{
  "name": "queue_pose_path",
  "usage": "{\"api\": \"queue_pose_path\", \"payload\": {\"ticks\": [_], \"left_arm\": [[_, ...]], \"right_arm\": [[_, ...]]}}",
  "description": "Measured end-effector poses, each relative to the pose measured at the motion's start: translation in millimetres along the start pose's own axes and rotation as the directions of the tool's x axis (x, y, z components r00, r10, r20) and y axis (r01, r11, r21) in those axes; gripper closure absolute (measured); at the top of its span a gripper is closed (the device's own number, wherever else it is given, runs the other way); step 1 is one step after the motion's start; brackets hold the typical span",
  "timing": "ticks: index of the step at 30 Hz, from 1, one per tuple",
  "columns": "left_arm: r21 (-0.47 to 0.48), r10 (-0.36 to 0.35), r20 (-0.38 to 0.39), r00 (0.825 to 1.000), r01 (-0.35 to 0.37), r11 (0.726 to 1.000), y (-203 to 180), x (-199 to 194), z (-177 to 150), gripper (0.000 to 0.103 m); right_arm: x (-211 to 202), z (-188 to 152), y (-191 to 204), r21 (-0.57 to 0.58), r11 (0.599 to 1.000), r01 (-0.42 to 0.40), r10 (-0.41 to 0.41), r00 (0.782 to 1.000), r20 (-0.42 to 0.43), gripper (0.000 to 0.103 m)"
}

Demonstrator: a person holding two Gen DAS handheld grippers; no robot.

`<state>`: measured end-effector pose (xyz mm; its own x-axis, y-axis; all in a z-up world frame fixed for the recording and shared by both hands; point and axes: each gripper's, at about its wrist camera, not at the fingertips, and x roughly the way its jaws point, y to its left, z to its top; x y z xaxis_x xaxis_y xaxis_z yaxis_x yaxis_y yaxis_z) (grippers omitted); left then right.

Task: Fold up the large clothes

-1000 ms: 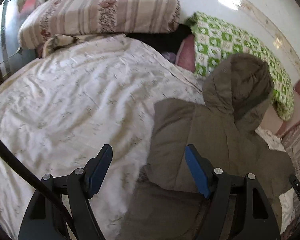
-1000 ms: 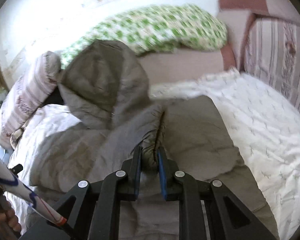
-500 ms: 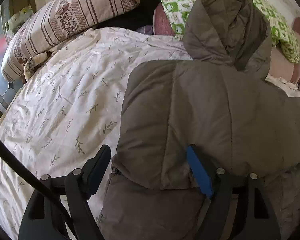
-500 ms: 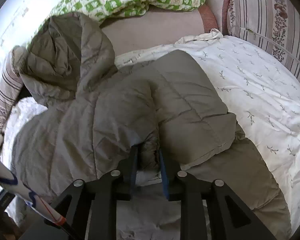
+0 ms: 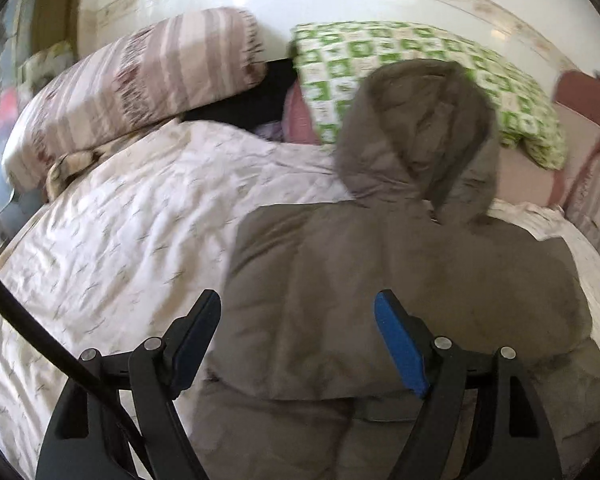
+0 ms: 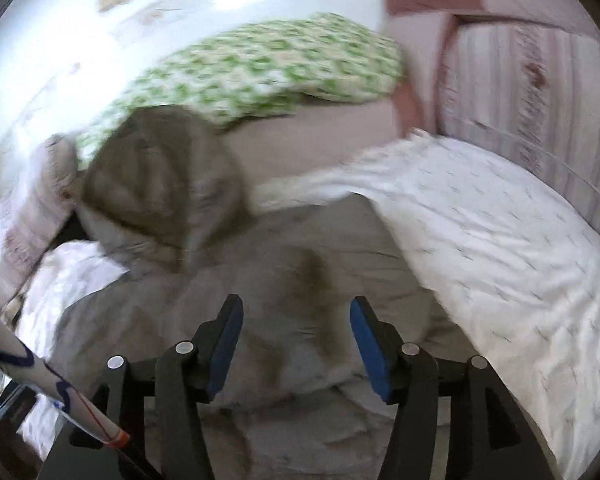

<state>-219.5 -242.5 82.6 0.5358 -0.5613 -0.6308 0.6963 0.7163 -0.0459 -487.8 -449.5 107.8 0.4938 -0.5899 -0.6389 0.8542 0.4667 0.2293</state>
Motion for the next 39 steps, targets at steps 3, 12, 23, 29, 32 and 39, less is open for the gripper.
{"api": "queue_pose_path", "payload": {"ticks": [3, 12, 23, 29, 32, 39], "left_arm": [[0.070, -0.011, -0.029, 1.000, 0.013, 0.997, -23.2, 11.2, -6.3, 0.025], [0.113, 0.026, -0.113, 0.993, -0.013, 0.994, -40.8, 33.2, -23.0, 0.024], [0.133, 0.056, -0.117, 0.992, -0.040, 0.990, -44.2, 35.9, -27.5, 0.020], [0.137, 0.062, -0.108, 0.992, -0.047, 0.989, -44.9, 35.2, -28.3, 0.020], [0.137, 0.062, -0.107, 0.992, -0.047, 0.989, -44.7, 35.5, -28.3, 0.020], [0.137, 0.066, -0.109, 0.992, -0.050, 0.989, -45.1, 35.6, -28.3, 0.020]], "right_arm": [[15.0, -9.4, 25.4, -0.081, 0.994, -0.073, 0.068, 0.996, -0.060, 0.043], [62.6, -38.7, 42.0, -0.176, 0.984, -0.036, 0.001, 0.981, -0.195, 0.041], [75.2, -51.5, 49.3, -0.242, 0.970, -0.003, -0.048, 0.977, -0.208, 0.033], [75.4, -51.1, 49.8, -0.245, 0.970, -0.001, -0.051, 0.977, -0.207, 0.033], [75.3, -51.8, 50.4, -0.248, 0.969, 0.002, -0.054, 0.977, -0.204, 0.032], [75.5, -52.3, 51.0, -0.250, 0.968, 0.003, -0.056, 0.978, -0.203, 0.032]]}}
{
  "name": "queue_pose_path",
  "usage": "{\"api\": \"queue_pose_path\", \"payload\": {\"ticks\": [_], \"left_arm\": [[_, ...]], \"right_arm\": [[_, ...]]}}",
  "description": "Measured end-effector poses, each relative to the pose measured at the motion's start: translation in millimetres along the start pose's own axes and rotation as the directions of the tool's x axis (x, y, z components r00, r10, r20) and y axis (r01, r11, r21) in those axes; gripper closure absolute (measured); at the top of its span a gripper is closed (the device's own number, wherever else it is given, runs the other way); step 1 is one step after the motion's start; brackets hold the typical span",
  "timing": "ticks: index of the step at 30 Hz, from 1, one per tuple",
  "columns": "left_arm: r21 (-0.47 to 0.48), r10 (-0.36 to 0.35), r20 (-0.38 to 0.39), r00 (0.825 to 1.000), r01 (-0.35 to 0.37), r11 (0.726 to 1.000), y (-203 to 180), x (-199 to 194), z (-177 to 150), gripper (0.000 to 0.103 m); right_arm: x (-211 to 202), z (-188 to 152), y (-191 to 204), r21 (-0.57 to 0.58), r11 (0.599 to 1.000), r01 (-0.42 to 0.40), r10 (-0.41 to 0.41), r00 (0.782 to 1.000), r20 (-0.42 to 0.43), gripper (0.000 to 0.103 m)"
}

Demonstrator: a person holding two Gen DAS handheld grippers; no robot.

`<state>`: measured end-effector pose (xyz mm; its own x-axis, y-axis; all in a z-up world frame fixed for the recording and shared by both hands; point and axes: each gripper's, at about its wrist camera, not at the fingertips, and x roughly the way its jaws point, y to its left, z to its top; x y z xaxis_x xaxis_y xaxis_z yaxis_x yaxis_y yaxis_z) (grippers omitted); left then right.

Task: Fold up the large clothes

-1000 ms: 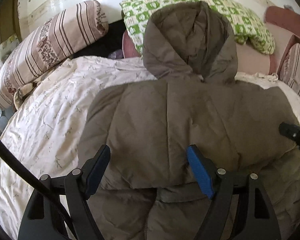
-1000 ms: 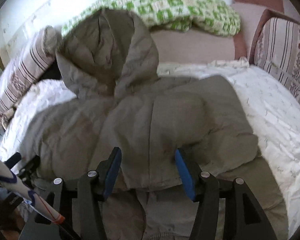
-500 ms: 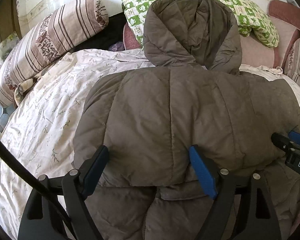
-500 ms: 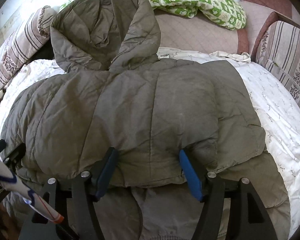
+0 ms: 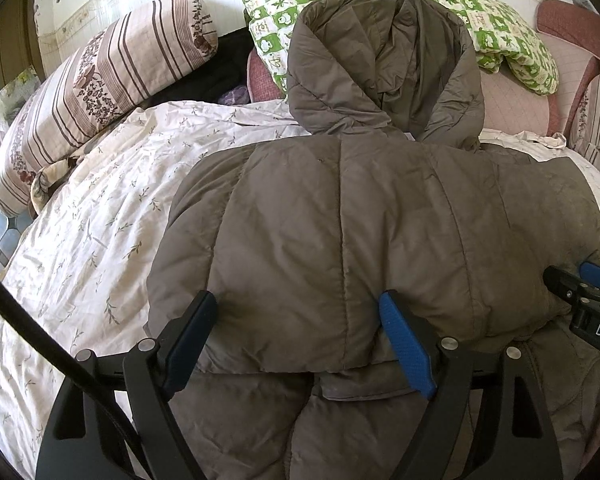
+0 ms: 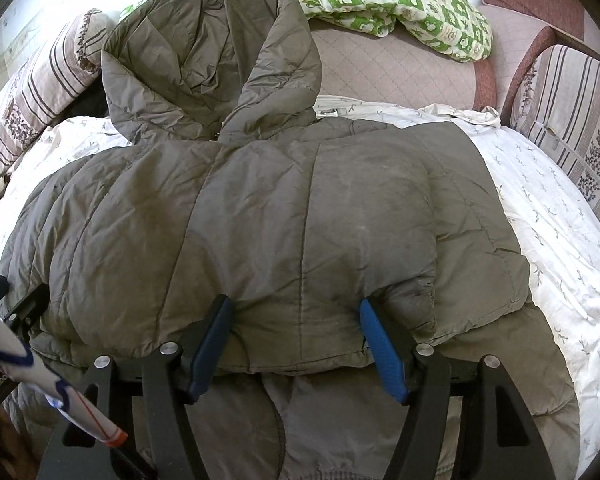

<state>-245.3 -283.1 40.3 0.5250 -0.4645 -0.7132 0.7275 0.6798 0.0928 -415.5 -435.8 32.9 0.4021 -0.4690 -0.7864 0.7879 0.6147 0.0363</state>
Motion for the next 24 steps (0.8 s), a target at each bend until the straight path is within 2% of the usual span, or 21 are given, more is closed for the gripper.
{"api": "queue_pose_path", "payload": {"ticks": [14, 17, 20, 22, 24], "left_arm": [[-0.003, -0.004, 0.006, 1.000, 0.004, 1.000, 0.0, -1.0, -0.2, 0.020], [-0.019, -0.022, 0.035, 0.999, 0.022, 1.000, 4.9, -10.1, 4.1, 0.020], [-0.052, -0.051, 0.104, 0.993, 0.056, 0.997, 13.8, -27.2, 12.2, 0.020], [-0.064, -0.054, 0.133, 0.990, 0.063, 0.996, 17.9, -33.0, 15.1, 0.020], [-0.076, -0.053, 0.123, 0.991, 0.063, 0.995, 20.4, -30.1, 15.8, 0.020]], "right_arm": [[-0.2, -0.4, -0.1, -0.002, 1.000, 0.000, 0.000, 1.000, -0.003, 0.031], [-7.4, 2.3, -3.6, 0.014, 0.999, -0.031, 0.031, 1.000, -0.001, 0.031], [-24.2, 12.5, -17.8, 0.067, 0.994, -0.086, 0.083, 0.996, 0.042, 0.030], [-33.6, 20.4, -28.6, 0.079, 0.995, -0.056, 0.050, 0.995, 0.083, 0.030], [-34.7, 25.1, -38.9, 0.089, 0.996, -0.022, 0.013, 0.995, 0.096, 0.030]]}}
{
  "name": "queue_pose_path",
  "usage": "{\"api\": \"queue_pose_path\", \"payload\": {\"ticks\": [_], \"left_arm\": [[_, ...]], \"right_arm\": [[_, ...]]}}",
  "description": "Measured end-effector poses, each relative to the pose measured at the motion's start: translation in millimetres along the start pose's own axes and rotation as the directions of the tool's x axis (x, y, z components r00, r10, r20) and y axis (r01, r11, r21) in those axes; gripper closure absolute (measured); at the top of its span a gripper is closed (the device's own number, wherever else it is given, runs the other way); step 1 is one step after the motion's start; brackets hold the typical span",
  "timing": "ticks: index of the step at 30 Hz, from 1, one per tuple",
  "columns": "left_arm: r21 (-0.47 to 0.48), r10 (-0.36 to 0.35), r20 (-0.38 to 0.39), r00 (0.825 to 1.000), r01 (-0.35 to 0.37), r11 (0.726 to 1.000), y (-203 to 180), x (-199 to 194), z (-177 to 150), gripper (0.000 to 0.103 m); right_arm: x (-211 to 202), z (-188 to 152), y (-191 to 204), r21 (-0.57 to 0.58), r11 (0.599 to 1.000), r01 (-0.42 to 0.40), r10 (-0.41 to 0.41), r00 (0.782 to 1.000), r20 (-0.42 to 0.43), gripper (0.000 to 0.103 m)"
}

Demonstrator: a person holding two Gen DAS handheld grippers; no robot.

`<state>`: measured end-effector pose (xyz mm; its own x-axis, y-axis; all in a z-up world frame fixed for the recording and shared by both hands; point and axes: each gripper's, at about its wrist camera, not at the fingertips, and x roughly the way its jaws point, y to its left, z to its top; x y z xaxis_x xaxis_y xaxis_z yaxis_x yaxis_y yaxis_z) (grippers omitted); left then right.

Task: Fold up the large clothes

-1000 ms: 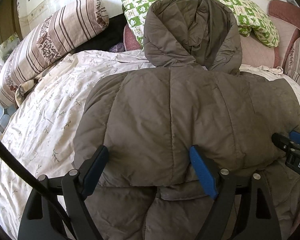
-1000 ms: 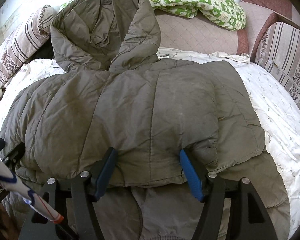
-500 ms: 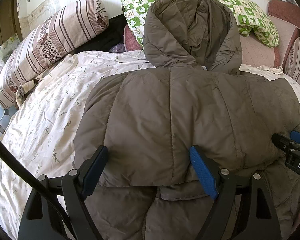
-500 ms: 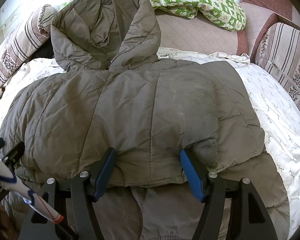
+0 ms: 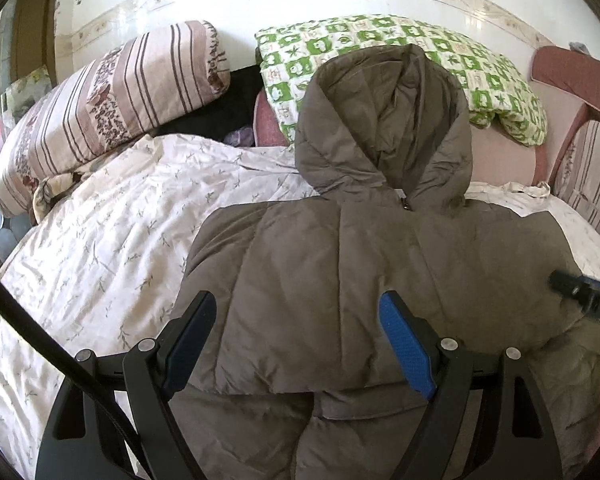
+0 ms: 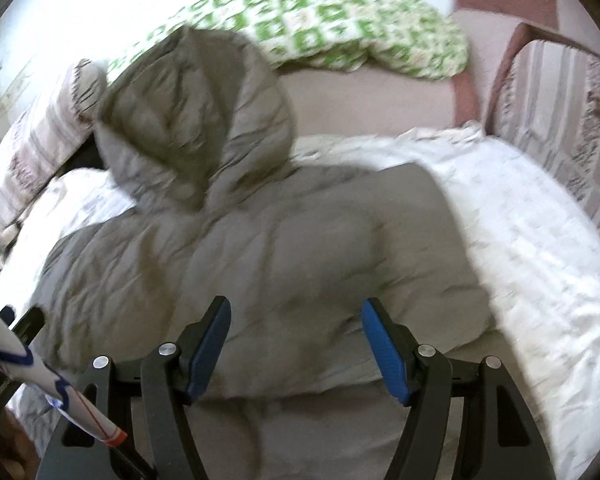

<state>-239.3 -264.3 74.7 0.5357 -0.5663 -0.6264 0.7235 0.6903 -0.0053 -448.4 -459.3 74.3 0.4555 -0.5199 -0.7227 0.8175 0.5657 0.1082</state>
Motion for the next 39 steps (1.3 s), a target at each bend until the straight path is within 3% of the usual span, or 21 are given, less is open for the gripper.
{"api": "queue_pose_path", "payload": {"ticks": [7, 16, 22, 25, 30, 34, 39], "left_arm": [[-0.006, 0.011, -0.130, 0.991, -0.011, 1.000, -0.5, 31.6, -11.5, 0.020], [0.003, 0.015, -0.108, 0.994, -0.015, 1.000, -3.1, 25.2, -13.2, 0.019], [0.012, -0.002, 0.007, 1.000, 0.002, 1.000, -8.2, 0.6, -4.4, 0.019], [0.042, -0.008, 0.010, 1.000, 0.007, 0.999, -14.9, 0.3, -5.1, 0.019], [0.074, -0.008, -0.038, 0.999, 0.010, 0.997, -24.5, 10.2, -10.3, 0.019], [0.086, -0.003, -0.075, 0.997, 0.009, 0.996, -27.2, 17.0, -14.0, 0.019], [0.085, 0.000, -0.114, 0.993, 0.009, 0.996, -27.7, 24.8, -18.1, 0.016]], "right_arm": [[43.9, -9.7, -29.8, 0.121, 0.992, -0.020, 0.039, 0.987, -0.154, 0.030], [39.3, -14.8, -21.6, 0.077, 0.997, 0.013, -0.002, 0.989, -0.148, 0.025], [3.1, -5.4, -2.2, 0.009, 0.998, 0.059, -0.059, 0.998, -0.014, 0.025], [-8.7, -5.0, 11.6, -0.042, 0.998, 0.051, -0.050, 0.998, 0.039, 0.024], [5.2, -14.6, 31.2, -0.088, 0.996, -0.022, 0.019, 0.999, -0.029, 0.024], [25.0, -23.8, 35.0, -0.088, 0.996, -0.026, 0.017, 0.994, -0.105, 0.023], [31.9, -29.8, 39.0, -0.106, 0.994, -0.017, 0.004, 0.993, -0.118, 0.017]]}}
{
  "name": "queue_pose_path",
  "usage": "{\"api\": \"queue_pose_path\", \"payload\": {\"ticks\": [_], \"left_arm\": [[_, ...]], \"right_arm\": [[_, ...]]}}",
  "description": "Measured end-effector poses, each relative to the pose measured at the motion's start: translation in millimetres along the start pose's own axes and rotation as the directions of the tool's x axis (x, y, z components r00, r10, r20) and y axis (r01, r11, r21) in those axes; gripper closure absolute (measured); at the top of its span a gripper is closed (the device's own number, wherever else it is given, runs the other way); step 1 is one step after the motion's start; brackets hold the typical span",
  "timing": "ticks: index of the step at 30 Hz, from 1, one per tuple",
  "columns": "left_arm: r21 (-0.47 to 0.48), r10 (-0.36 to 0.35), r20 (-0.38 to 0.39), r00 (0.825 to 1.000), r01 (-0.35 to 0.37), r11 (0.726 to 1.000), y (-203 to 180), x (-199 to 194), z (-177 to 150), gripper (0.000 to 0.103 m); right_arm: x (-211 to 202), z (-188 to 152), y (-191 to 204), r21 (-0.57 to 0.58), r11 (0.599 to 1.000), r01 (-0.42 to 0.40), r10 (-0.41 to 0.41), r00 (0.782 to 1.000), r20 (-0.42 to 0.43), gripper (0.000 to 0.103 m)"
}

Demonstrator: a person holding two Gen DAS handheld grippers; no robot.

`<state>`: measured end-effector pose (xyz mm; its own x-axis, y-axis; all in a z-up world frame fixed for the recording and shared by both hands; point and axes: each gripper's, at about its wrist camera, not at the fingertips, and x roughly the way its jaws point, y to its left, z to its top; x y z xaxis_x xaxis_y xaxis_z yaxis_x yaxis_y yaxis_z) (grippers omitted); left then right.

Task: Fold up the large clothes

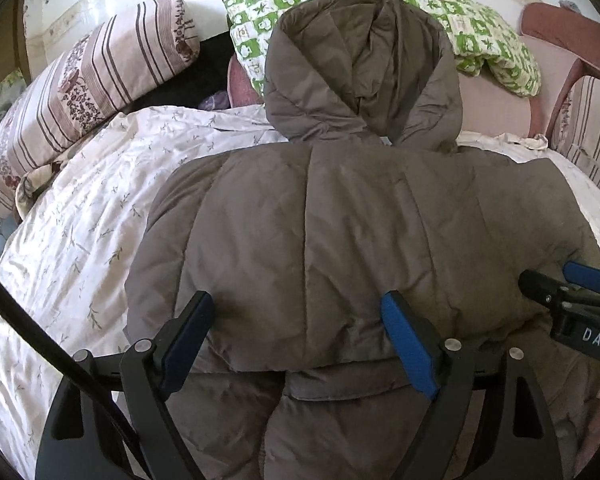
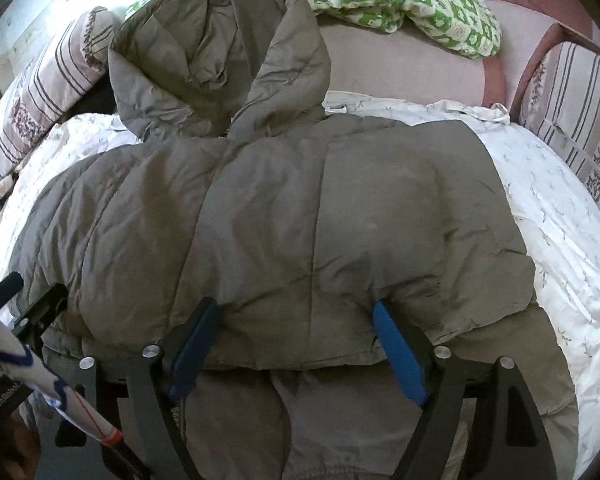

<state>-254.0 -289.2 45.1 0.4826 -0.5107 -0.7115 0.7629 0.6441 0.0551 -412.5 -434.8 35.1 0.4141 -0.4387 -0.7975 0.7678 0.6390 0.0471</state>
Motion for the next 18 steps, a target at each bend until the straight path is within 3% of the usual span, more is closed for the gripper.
{"api": "queue_pose_path", "payload": {"ticks": [18], "left_arm": [[0.006, 0.011, -0.008, 1.000, -0.011, 1.000, -1.1, 1.0, -1.3, 0.015]], "right_arm": [[1.6, -4.4, 4.4, -0.028, 1.000, 0.010, -0.010, 1.000, 0.003, 0.011]]}}
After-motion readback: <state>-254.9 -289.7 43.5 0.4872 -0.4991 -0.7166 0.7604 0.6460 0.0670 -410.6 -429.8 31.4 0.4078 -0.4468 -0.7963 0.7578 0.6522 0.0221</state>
